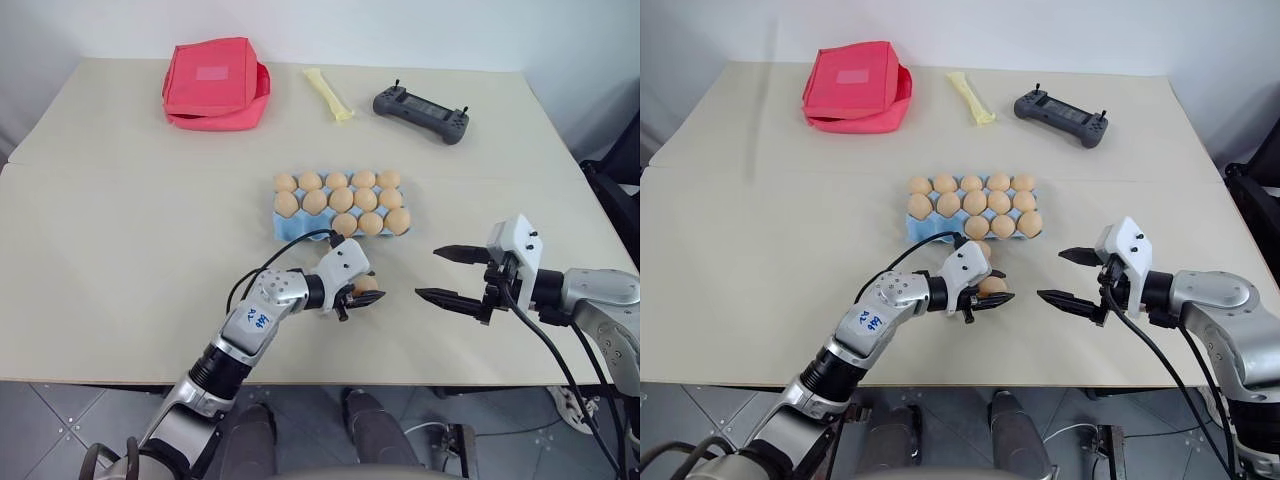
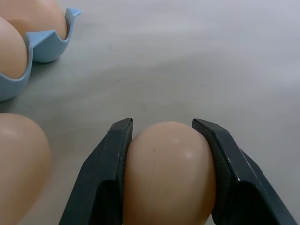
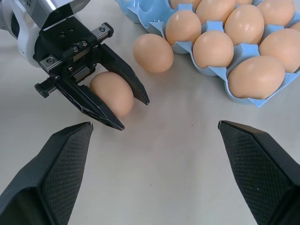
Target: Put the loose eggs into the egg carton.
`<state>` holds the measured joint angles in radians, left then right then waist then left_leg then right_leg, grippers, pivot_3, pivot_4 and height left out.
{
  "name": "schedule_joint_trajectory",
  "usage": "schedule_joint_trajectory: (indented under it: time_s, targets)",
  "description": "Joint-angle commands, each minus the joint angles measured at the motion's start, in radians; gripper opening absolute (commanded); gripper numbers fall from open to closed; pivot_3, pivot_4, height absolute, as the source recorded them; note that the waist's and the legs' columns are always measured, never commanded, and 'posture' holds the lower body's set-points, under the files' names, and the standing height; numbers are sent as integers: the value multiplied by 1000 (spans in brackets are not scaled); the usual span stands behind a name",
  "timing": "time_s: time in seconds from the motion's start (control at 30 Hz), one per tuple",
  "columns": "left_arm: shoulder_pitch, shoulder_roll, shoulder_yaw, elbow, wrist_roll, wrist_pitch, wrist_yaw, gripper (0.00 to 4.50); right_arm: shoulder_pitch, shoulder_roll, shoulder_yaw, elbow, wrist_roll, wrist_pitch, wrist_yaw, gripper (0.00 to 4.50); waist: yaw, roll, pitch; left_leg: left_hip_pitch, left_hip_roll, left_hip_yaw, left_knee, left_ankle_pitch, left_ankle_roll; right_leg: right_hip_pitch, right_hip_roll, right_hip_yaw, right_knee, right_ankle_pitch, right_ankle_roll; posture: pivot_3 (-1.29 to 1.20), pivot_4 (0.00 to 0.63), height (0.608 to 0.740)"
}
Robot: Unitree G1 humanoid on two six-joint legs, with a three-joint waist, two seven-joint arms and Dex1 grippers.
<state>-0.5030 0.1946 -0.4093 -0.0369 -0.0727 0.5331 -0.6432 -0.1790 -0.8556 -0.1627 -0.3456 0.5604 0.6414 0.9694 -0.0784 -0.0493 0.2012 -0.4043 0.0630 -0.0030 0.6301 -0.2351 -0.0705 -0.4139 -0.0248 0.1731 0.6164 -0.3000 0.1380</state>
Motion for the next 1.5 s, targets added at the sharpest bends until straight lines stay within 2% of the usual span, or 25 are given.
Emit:
schedule_joint_trajectory:
  time_s: [0.03, 0.2, 0.33, 0.6, 0.9, 1.07, 1.2, 1.43, 1.5]
  targets:
    - [0, -16, 15, -89, -17, -14, 3, 1649, 5, -20, -37, -22, 14, -5, 6, 4500, 0, 0, 0, 0, 0, 0, 0, 0, 0, 0, 0, 0, 0, 0, 0, 0, 150, 740]
    - [-34, -64, 96, -211, -95, 58, 31, 1649, 4, -27, -42, -16, 14, -6, 10, 4500, 4, 0, 0, 0, 0, 0, 0, 0, 0, 0, 0, 0, 0, 0, 0, 0, 150, 740]
    - [-57, -66, 152, -246, -96, 101, 86, 1649, 0, -29, -41, -9, 14, -8, 11, 4500, 0, 0, 0, 0, 0, 0, 0, 0, 0, 0, 0, 0, 0, 0, 1, 0, 150, 740]
    - [-113, -54, 277, -170, -37, 126, 266, 1649, -12, -19, -22, 9, 7, -16, 12, 4500, 1, 0, 0, 0, -1, 0, 1, 0, 0, 1, 0, 0, 0, 1, 2, 0, 150, 740]
    - [-104, -31, 280, -134, 5, 168, 341, 1649, -28, -21, -13, 36, 2, -29, 26, 4500, 2, 0, 0, 0, 0, -1, 0, 0, 0, 0, 0, 0, 0, 3, 5, 0, 150, 740]
    - [-99, -35, 267, -112, 8, 159, 348, 3352, -31, -20, -9, 42, -3, -30, 32, 4500, 3, 0, 0, 0, 0, 0, 0, 0, 0, 0, 0, 0, 0, 3, 5, 0, 150, 740]
    - [-100, -31, 264, -107, 9, 167, 349, 4484, -39, -22, -7, 49, -5, -32, 37, 4500, 1, 0, 0, 0, -1, 0, 0, 0, 0, 0, 0, 0, 0, 3, 5, 0, 150, 740]
    - [-67, -21, 290, -236, -58, 189, 300, 4484, -42, -23, -11, 59, -11, -37, 48, 4500, 2, 0, 0, 0, 0, -1, 0, 0, 0, 0, 0, 0, 0, 3, 6, 0, 150, 740]
    - [-36, -32, 336, -307, -135, 196, 263, 4484, -44, -21, -11, 63, -11, -39, 52, 4500, 2, 0, 0, 0, 0, 0, 0, 0, 0, 0, 0, 0, 0, 7, 14, 0, 150, 740]
